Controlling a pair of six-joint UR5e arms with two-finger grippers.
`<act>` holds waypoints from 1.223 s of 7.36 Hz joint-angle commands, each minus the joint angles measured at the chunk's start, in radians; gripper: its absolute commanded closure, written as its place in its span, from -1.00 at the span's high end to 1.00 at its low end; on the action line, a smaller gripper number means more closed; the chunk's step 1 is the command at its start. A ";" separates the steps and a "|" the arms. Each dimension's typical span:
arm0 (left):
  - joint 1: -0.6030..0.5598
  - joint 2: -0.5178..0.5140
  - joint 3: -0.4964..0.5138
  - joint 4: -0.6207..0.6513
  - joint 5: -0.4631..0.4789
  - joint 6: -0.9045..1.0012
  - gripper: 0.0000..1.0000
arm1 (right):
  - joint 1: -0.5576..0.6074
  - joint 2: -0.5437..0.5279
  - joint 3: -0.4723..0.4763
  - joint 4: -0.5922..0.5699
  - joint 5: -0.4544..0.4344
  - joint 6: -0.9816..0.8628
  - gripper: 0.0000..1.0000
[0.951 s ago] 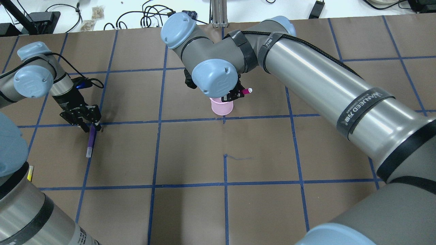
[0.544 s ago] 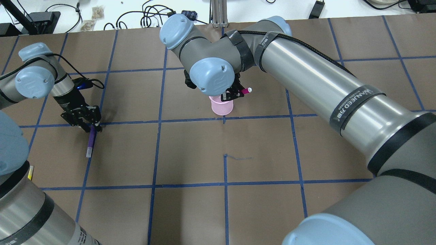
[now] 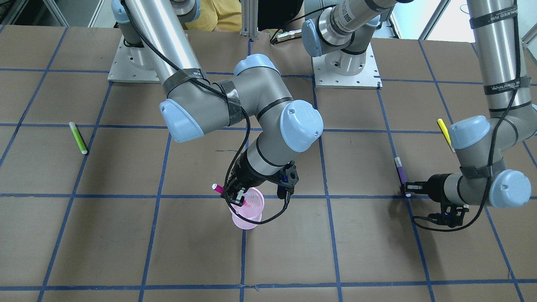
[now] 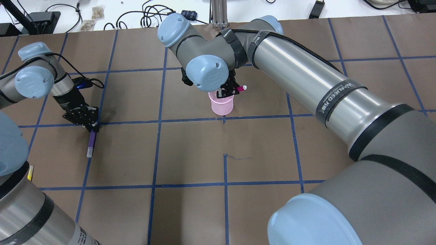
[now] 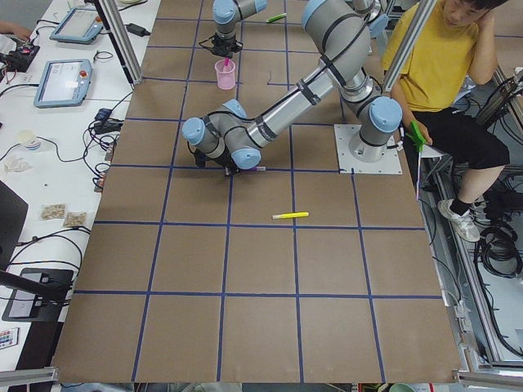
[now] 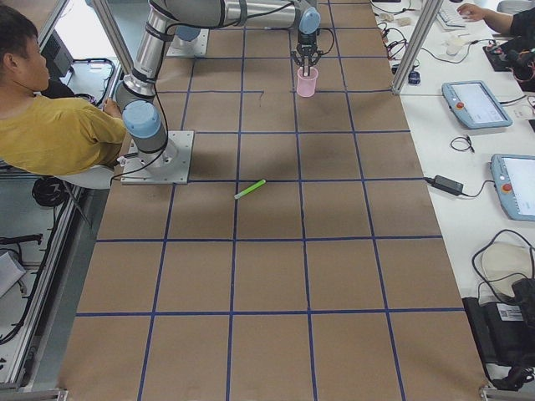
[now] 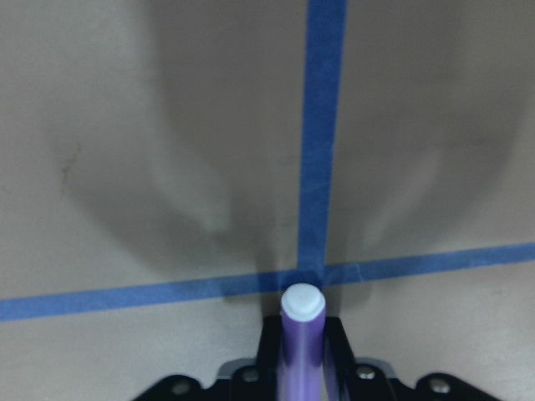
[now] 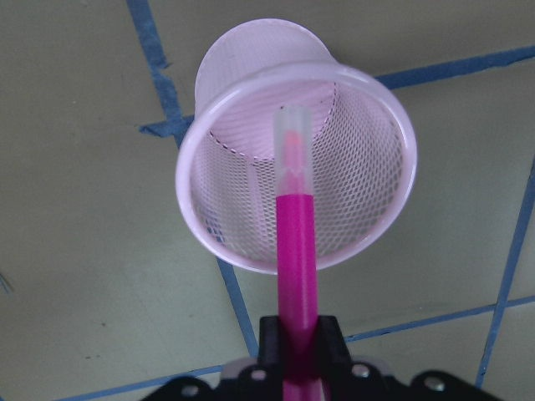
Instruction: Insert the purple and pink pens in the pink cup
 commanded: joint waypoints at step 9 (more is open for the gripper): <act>-0.392 0.287 0.143 -0.032 -0.108 -0.381 -1.00 | -0.368 -0.386 0.123 0.060 0.253 0.059 1.00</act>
